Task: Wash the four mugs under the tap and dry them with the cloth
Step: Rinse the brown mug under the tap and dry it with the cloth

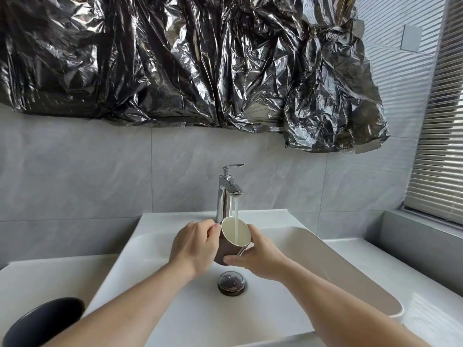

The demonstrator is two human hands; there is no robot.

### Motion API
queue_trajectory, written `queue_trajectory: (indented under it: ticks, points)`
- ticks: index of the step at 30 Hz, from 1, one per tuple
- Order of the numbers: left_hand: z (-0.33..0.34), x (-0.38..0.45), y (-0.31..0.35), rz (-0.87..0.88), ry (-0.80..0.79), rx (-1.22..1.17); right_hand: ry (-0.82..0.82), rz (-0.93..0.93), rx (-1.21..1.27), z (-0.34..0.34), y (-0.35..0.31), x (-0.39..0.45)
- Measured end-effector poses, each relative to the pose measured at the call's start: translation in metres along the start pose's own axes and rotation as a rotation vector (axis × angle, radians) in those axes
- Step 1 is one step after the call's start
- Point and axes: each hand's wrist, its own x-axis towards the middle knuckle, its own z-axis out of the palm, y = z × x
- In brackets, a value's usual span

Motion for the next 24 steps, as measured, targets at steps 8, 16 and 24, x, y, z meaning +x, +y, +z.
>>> queue_trajectory:
  ticks: [8, 16, 24]
  points:
    - [-0.002, 0.000, 0.000, -0.041, 0.047, 0.033, -0.027, 0.021, 0.025, 0.000, -0.010, -0.005]
    - [0.005, 0.004, -0.002, -0.117, 0.037, -0.126, -0.106, 0.064, 0.126, -0.001, -0.020, -0.011]
    - [0.010, 0.007, -0.009, -0.184, -0.158, -0.318, 0.044, 0.085, 0.043, -0.003, -0.016, -0.007]
